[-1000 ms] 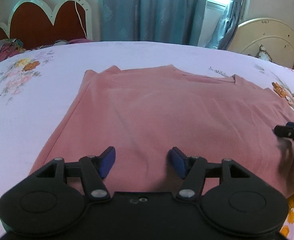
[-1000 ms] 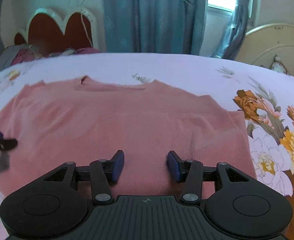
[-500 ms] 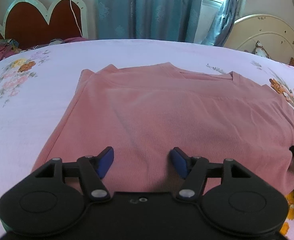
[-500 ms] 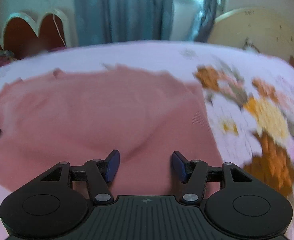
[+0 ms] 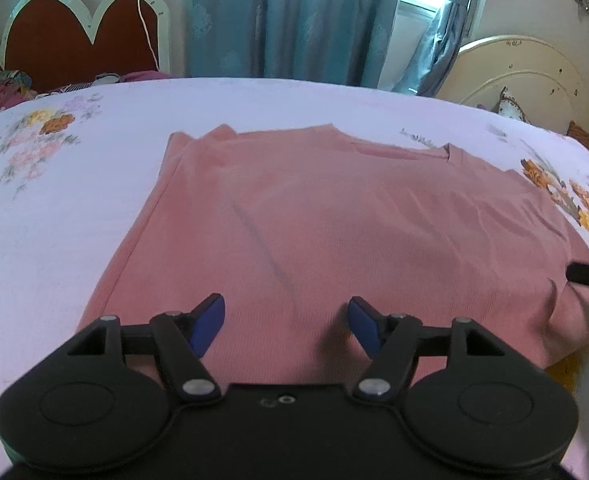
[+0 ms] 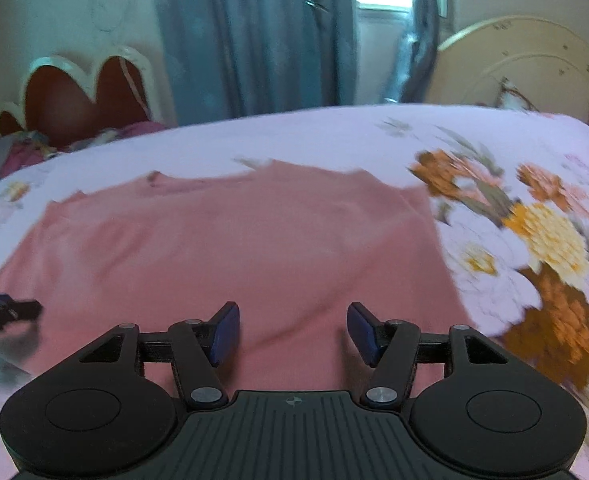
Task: Fold small clothes
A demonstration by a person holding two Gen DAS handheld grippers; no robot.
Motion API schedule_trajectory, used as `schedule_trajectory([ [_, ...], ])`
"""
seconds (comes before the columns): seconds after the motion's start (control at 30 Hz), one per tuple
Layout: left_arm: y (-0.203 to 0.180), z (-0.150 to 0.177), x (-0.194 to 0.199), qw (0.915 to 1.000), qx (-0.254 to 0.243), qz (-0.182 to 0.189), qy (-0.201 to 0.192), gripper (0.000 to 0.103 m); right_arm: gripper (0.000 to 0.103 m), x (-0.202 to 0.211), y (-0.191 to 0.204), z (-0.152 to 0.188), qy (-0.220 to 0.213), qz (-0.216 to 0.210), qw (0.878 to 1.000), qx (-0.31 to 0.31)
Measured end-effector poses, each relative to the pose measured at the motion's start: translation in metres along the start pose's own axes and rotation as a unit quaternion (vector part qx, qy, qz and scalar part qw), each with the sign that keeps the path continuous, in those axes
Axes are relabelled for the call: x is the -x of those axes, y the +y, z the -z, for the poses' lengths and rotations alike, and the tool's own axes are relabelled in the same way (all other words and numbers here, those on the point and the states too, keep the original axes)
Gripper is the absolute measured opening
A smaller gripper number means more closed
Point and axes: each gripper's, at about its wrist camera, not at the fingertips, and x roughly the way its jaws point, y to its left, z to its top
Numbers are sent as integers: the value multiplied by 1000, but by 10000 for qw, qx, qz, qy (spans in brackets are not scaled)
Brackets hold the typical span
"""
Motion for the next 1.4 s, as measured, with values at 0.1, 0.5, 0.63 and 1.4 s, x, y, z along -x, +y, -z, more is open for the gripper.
schedule_trajectory([
  [0.1, 0, 2, 0, 9999, -86, -24, 51, 68, 59, -8, 21, -3, 40, -165, 9997, 162],
  [0.5, 4, 0, 17, 9997, 137, 129, 167, 73, 60, -46, 69, -15, 148, -458, 9976, 505],
  [0.63, 7, 0, 21, 9991, 262, 221, 259, 75, 60, -62, 78, -10, 316, -374, 9966, 665],
  [1.4, 53, 40, 31, 9650, 2410, 744, 720, 86, 63, -60, 79, 12, 406, -402, 9959, 702],
])
